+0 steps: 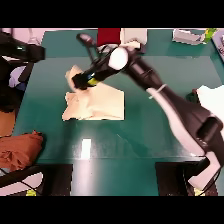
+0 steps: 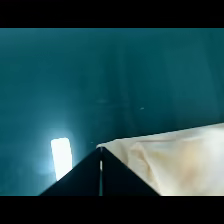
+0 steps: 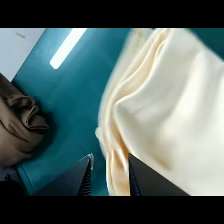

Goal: Fold the shirts.

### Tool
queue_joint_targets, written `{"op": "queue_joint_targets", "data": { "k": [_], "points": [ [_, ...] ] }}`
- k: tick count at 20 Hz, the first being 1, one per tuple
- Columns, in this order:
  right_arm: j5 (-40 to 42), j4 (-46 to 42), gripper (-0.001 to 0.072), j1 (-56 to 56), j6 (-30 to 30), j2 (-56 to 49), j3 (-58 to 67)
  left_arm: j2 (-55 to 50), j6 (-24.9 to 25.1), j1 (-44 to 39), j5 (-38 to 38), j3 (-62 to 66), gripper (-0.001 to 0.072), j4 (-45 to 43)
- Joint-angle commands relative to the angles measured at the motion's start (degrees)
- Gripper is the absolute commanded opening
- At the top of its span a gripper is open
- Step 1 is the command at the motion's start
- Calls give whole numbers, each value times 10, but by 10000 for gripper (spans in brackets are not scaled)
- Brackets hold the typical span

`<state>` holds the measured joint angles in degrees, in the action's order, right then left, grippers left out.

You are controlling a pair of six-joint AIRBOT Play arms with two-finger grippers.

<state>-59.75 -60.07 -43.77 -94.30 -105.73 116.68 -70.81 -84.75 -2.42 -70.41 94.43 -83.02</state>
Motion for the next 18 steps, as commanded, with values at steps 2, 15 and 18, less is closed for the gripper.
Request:
{"op": "queue_joint_targets", "data": {
  "k": [2, 15, 18],
  "points": [
    [26, 24, 276, 8, 29, -15, -28, 33, 13, 23, -25, 0, 24, -11],
    [-70, -171, 632, 177, -191, 166, -369, 31, 17, -101, 24, -10, 24, 13],
    [-40, -100, 623, 167, -197, 126, -369, 31, 23, -101, 22, -10, 24, 12]
  ]
}}
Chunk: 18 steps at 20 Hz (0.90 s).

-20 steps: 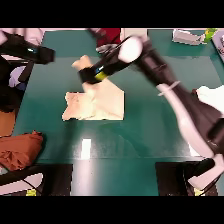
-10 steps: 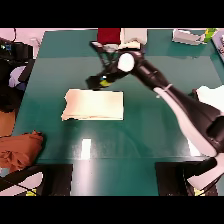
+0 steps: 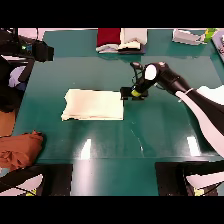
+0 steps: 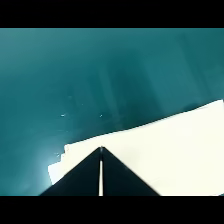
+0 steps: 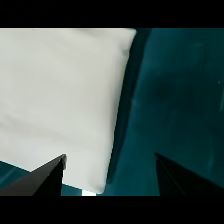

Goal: Fold the shirts.

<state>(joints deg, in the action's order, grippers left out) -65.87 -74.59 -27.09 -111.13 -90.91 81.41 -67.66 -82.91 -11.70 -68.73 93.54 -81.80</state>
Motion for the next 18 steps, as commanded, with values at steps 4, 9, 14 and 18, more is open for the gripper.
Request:
{"op": "queue_joint_targets", "data": {
  "k": [4, 9, 14, 18],
  "points": [
    [62, 70, 584, -18, -58, -77, -17, 0, 5, -9, -13, -1, 24, -1],
    [122, 66, 337, -43, -55, -98, 6, 0, 8, -9, -19, -1, 24, -1],
    [101, -7, 21, -43, -31, -92, 76, 0, 8, -9, -26, -1, 23, 35],
    [9, -95, 21, 39, 0, -29, 149, 0, 9, -9, -27, -1, 23, 81]
  ]
}}
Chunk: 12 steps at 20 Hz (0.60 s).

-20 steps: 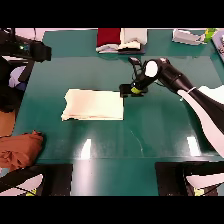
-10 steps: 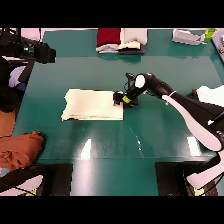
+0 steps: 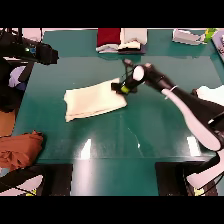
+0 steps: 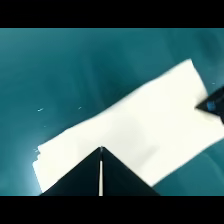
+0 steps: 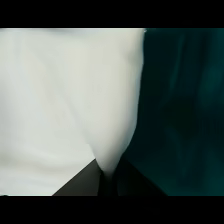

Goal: Fold the shirts.

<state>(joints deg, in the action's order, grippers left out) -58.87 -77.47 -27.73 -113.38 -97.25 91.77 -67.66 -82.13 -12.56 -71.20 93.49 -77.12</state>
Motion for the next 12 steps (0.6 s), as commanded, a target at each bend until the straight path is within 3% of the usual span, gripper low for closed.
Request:
{"op": "queue_joint_targets", "data": {
  "k": [1, 4, 12],
  "points": [
    [-83, -82, 21, 74, 32, 53, 55, 0, 1, 0, -3, 0, 23, 40],
    [-134, -113, 21, 186, 66, 111, 60, 0, 1, 0, -3, 0, 23, 43],
    [-187, -76, 21, 506, 135, 171, 60, 0, -4, 0, 3, 0, 23, 53]
  ]
}}
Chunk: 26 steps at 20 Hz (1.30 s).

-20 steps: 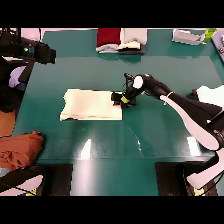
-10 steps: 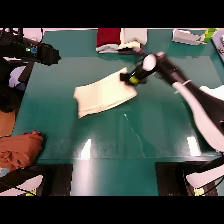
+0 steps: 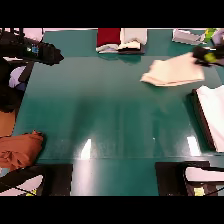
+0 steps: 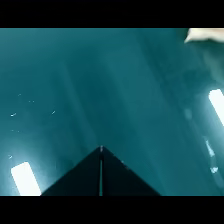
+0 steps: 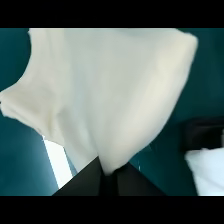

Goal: Fold the shirts.

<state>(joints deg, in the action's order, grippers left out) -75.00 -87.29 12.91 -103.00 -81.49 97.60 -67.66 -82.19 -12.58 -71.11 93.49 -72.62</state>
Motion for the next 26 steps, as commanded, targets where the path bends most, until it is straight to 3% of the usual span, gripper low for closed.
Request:
{"op": "queue_joint_targets", "data": {
  "k": [1, 7, 16, 20, 26],
  "points": [
    [-28, 33, 21, 128, 33, 13, 2, 0, -3, 0, 2, 0, 24, 12],
    [-11, 94, 21, 214, 38, 13, 12, 0, -10, 0, 13, 0, 24, 25],
    [-53, 93, 20, 221, 39, 22, 221, 0, -9, 0, 2, 0, 24, 31],
    [-43, 92, 20, 233, 40, 93, 141, 0, -7, 0, -5, 0, 24, 32],
    [-92, 89, 20, 335, 56, 205, -6, 0, 2, 0, -16, 0, 24, 33]
  ]
}}
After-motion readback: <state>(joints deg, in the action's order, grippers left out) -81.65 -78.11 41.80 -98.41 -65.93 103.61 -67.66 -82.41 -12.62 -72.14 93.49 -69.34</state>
